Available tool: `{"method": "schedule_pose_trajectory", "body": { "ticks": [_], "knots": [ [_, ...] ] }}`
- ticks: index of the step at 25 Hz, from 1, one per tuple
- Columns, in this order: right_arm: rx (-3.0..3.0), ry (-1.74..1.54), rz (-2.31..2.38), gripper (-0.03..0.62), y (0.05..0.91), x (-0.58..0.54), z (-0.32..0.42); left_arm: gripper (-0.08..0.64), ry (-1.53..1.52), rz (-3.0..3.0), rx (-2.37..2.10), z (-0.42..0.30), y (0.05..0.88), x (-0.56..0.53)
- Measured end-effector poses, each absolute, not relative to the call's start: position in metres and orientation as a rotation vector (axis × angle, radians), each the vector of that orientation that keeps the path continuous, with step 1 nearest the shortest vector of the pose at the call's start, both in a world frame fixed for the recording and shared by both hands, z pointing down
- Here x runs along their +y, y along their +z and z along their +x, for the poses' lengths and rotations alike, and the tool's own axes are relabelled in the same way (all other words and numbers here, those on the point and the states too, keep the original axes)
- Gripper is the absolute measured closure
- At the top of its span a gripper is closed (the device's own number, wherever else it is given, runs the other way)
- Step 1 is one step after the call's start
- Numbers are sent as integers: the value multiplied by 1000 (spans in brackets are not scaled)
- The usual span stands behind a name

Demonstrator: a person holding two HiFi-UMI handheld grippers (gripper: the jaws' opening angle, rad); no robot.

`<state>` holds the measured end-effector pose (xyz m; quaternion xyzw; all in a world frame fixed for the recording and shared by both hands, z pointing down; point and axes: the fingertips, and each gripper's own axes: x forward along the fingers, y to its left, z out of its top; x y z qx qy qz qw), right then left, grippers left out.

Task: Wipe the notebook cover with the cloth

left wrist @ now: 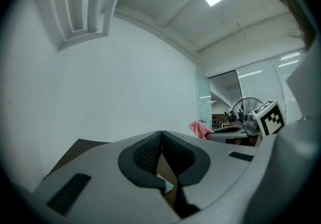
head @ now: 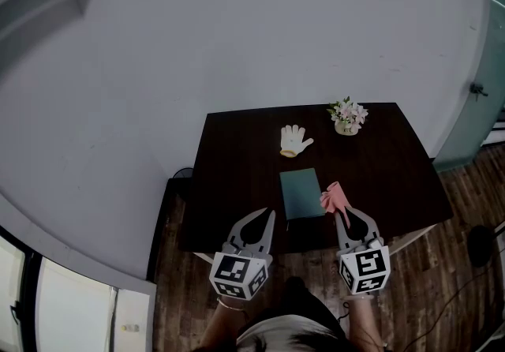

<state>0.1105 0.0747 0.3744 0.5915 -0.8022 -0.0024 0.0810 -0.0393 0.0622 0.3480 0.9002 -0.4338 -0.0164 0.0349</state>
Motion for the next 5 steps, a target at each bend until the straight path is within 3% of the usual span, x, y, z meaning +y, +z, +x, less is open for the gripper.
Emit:
{"method": "schedule_pose_trajectory", "body": {
  "ticks": [5],
  "knots": [
    [-2401, -13, 1761, 555, 373, 68, 109, 541, -81, 2766, -1325, -37, 344, 55]
  ]
}}
